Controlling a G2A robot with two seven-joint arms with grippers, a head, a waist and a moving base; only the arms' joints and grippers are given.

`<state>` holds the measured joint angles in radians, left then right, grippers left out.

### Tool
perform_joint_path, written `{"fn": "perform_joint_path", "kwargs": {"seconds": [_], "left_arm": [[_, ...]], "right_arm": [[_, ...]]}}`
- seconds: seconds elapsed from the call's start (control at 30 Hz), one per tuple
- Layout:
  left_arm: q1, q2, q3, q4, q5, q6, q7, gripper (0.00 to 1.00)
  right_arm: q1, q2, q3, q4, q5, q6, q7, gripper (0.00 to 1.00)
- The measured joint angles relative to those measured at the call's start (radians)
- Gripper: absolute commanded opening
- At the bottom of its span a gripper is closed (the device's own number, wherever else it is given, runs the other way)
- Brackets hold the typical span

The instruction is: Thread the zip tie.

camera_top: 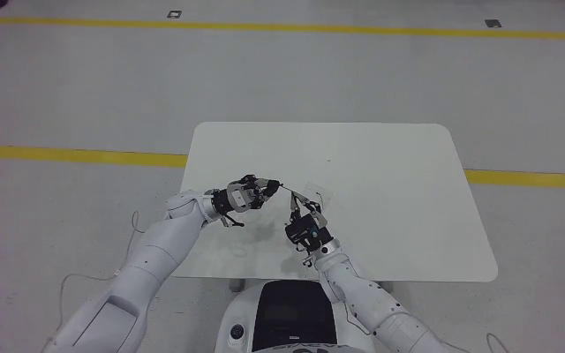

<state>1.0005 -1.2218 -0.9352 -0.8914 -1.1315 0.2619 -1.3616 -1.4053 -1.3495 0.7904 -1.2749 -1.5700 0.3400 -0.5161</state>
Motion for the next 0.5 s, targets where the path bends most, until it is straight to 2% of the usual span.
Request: {"fn": "perform_joint_path", "kwargs": {"seconds": [0.5], "left_arm": [[0.000, 0.000, 0.000, 0.000, 0.000, 0.000, 0.000, 0.00]], "right_arm": [[0.003, -0.005, 0.000, 0.018, 0.000, 0.000, 0.005, 0.00]]}}
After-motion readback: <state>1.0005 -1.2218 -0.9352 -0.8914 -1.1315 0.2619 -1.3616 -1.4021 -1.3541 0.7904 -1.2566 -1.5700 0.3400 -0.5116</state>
